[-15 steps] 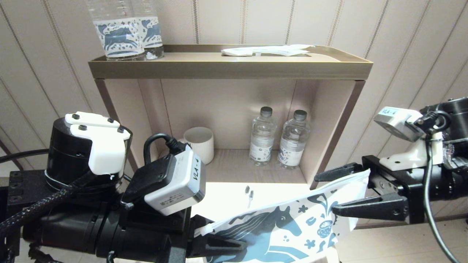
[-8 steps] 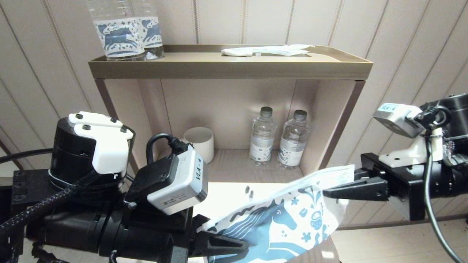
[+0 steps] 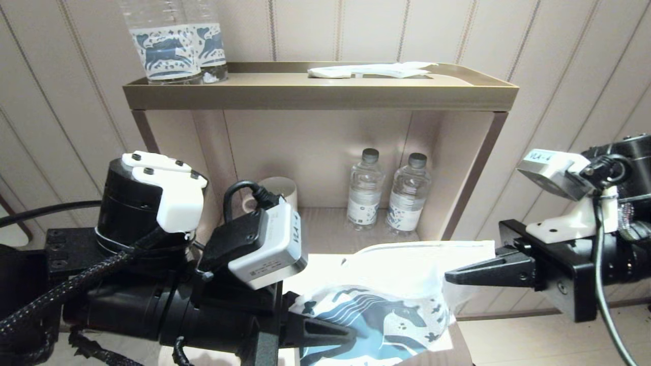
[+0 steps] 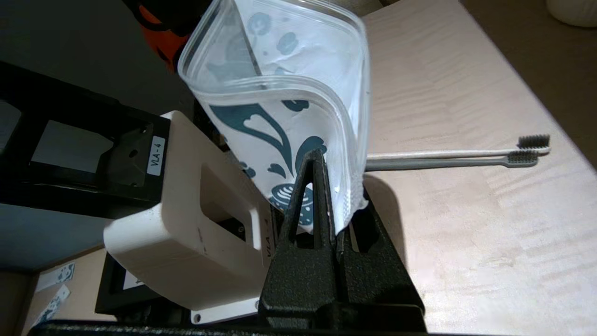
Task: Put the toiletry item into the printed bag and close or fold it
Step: Pick up a toothbrush
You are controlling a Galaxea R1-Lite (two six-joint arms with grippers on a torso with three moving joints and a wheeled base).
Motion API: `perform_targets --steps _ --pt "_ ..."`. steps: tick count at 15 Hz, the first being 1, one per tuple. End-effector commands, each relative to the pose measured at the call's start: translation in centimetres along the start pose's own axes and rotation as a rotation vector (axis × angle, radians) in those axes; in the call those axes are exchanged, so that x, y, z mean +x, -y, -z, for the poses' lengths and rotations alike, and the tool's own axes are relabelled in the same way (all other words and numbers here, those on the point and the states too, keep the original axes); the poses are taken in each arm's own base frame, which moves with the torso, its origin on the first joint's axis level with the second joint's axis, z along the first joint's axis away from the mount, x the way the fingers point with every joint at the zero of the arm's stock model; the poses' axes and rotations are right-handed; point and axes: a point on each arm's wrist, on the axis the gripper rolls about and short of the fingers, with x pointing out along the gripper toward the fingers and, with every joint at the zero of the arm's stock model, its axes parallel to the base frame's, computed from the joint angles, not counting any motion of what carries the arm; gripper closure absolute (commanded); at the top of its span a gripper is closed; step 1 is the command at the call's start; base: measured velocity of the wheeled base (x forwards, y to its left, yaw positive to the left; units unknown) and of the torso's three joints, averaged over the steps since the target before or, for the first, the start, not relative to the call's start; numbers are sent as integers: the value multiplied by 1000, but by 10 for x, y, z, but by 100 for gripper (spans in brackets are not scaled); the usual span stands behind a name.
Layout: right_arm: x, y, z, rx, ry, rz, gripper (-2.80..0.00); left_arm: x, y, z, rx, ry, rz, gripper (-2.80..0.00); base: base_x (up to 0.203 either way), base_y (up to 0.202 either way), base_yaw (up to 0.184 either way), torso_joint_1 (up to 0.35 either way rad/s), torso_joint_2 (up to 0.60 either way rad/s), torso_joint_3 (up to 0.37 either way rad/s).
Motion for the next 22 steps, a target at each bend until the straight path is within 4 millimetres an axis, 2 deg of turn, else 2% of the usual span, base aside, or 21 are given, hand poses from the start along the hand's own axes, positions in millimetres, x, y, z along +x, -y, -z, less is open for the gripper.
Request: perform_targets --steps 1,8,11,15,19,22 --pt "9 -9 -4 -28 -7 -53 0 13 -4 0 -1 -11 24 0 0 0 0 0 0 0" --pt "42 -5 -1 -14 -85 -99 0 39 -11 -8 11 -15 55 0 0 0 0 0 0 0" --pt "46 -4 -1 -14 -100 -83 0 46 -9 -9 14 -20 68 0 0 0 0 0 0 0" --pt "37 -9 0 -22 -88 -59 0 41 -4 0 4 -46 55 0 0 0 0 0 0 0" --pt "8 -18 8 -26 -55 47 0 24 -3 21 35 -128 -72 0 0 0 0 0 0 0" --pt "0 -16 12 -5 -54 95 0 17 -2 22 51 -134 -103 0 0 0 0 0 0 0"
